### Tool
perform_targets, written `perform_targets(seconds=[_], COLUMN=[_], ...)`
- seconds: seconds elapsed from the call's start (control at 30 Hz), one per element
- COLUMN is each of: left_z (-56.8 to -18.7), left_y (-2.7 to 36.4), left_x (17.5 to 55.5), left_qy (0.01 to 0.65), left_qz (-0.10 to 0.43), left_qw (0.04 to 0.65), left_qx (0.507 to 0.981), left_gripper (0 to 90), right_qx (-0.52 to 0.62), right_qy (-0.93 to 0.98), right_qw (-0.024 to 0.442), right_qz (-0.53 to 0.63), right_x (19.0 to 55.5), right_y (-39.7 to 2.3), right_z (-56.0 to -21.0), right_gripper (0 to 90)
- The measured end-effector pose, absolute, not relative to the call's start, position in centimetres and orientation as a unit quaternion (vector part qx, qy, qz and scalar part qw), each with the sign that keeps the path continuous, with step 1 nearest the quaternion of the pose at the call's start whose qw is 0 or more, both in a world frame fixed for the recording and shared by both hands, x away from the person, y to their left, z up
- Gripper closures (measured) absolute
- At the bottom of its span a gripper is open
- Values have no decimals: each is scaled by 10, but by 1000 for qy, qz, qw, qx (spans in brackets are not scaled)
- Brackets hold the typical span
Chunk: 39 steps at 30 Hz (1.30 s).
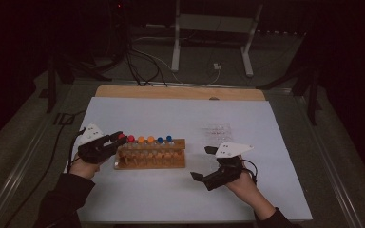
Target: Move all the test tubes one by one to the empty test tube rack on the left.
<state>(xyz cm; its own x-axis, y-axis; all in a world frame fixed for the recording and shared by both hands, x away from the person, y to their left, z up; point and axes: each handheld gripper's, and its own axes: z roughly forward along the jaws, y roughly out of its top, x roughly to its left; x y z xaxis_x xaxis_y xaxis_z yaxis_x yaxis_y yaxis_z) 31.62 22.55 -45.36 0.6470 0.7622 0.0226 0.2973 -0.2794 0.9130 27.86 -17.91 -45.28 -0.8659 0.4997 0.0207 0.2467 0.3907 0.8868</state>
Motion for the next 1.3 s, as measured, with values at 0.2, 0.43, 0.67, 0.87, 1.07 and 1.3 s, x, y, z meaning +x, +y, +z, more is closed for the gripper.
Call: perform_targets(seconds=[0.2,0.43,0.67,0.87,1.07,1.3], left_z=[-457,-456,-452,-446,-450,-457], left_y=[225,225,230,230,227,216], left_x=[316,315,305,287,265,245], left_qy=[348,345,343,328,307,281], left_qz=[241,236,213,176,158,149], left_qw=[483,469,472,487,500,510], left_qx=[767,778,784,790,794,800], left_gripper=[713,690,339,110,21,14], right_qx=[226,223,221,222,231,236], right_qy=[823,824,823,821,819,819], right_qw=[124,124,127,128,128,132], right_qz=[505,506,508,511,509,506], right_x=[278,277,277,275,273,270], right_y=[-179,-179,-180,-181,-186,-190], right_z=[-452,-451,-452,-452,-455,-459], right_gripper=[0,0,0,0,0,0])
